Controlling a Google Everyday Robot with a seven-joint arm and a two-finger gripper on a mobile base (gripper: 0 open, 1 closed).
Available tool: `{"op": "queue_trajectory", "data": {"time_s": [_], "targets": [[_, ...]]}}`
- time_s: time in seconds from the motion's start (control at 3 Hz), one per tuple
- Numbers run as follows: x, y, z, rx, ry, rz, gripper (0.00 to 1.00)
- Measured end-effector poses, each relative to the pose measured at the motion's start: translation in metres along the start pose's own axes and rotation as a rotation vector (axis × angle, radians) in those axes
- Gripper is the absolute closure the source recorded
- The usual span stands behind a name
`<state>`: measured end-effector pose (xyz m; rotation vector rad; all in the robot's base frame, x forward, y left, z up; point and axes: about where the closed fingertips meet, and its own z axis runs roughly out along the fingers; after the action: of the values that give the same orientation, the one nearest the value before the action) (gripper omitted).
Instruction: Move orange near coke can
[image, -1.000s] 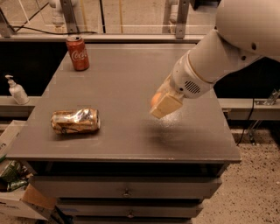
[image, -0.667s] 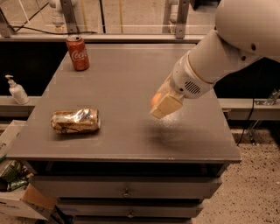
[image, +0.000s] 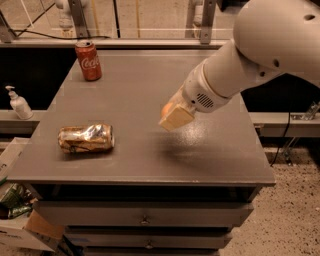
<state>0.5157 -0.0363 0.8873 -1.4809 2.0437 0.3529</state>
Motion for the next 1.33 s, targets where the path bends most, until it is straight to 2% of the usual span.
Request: {"op": "queue_trajectory", "data": {"time_s": [0.67,1.0,1.33], "targets": [[-0.059,-0.056,0.039,0.070,-0.110,0.026,1.00],[-0.091,-0.085,0.062,0.080,-0.147,0.039,1.00],[-0.126,-0.104,0.091,0.082,-0.159,0.037,1.00]]}}
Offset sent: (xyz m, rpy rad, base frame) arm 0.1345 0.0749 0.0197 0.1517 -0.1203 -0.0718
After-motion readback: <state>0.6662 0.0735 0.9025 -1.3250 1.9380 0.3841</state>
